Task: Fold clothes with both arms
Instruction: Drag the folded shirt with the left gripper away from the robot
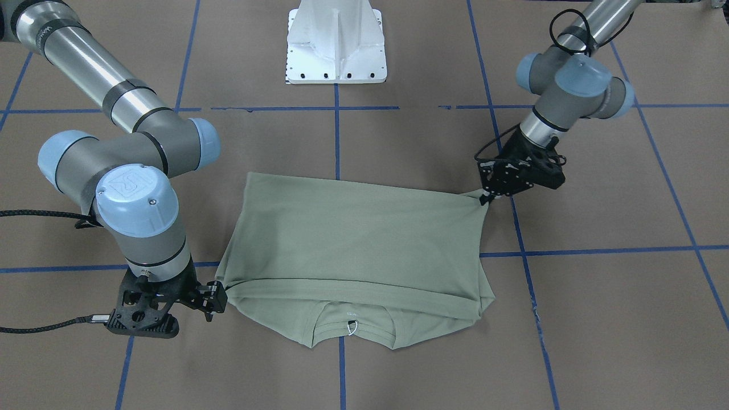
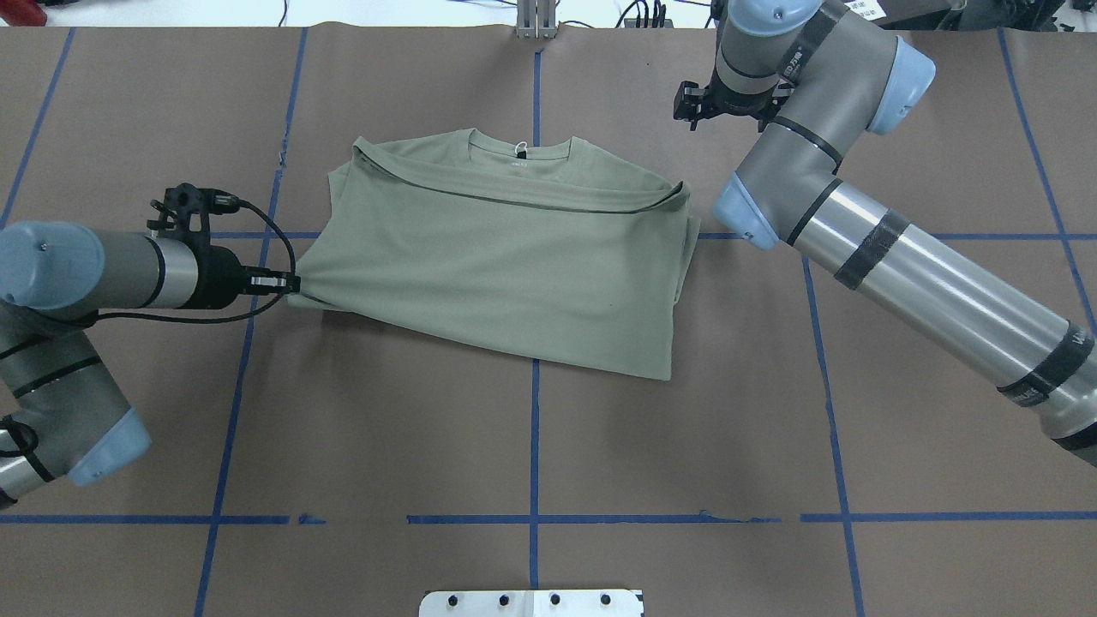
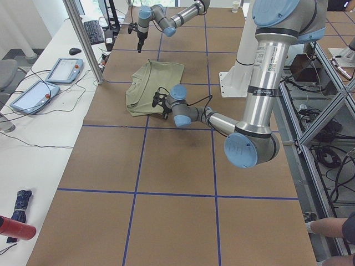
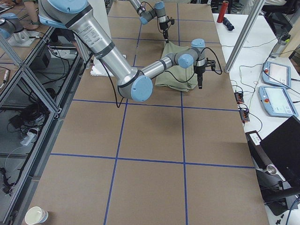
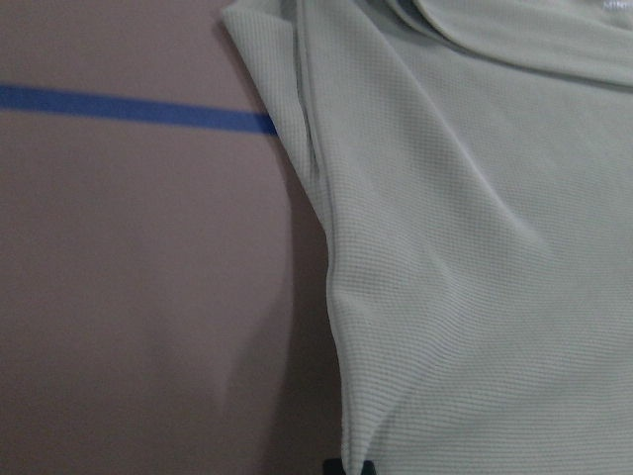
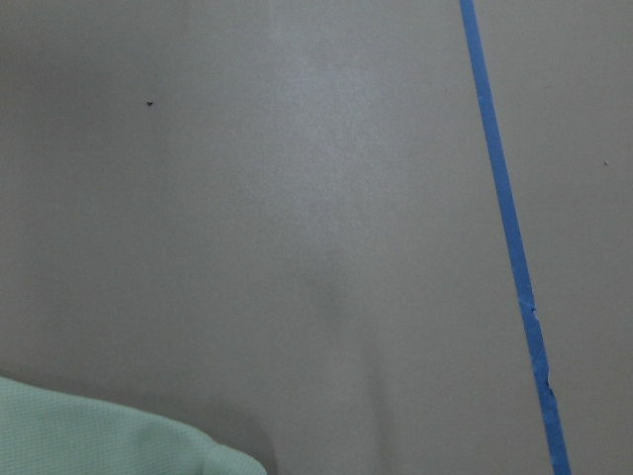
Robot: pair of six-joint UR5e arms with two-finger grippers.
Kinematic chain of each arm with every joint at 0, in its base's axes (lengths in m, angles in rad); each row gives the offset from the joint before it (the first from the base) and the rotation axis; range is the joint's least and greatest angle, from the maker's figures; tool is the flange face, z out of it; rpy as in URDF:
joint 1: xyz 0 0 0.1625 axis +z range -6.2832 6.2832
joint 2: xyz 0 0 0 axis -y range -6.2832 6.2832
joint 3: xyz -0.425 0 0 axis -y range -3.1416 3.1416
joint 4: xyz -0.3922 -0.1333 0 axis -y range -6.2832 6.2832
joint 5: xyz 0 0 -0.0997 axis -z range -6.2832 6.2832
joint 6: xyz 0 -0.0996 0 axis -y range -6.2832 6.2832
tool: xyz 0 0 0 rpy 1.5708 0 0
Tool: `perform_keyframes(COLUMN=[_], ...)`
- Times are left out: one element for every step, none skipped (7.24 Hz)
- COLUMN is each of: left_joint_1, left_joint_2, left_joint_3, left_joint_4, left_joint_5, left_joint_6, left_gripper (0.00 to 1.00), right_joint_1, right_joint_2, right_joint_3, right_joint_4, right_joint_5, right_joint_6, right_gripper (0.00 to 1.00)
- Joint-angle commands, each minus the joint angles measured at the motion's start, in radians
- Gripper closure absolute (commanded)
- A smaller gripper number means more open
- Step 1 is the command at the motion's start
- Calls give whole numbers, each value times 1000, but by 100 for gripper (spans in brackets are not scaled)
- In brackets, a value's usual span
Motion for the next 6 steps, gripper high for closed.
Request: perform_keyframes(left_joint_1=[-140,-184,-221,-243,-246,-252], left_joint_2=[-127,-250,-348,-440,-541,-550], left_joint_3=[213,358,471,595,711,714], left_joint_4=[4,22,53,85,86,76], left_joint_5=[-1,2,7,30,129,131], left_joint_6=[174,232,289,354,403,425], left_gripper=[100,100,100,100,100,100], right_joint_1=[0,-2,-2,-2,-2,-3], right_joint_2=[1,3,3,1,4,7], right_joint_3=[0,0,0,0,0,1], right_joint_4=[0,0,14,26,29,31], right_joint_5=[0,2,0,0,2,2], right_joint_6=[2,2,5,6,6,12], right_gripper=[0,0,0,0,0,0])
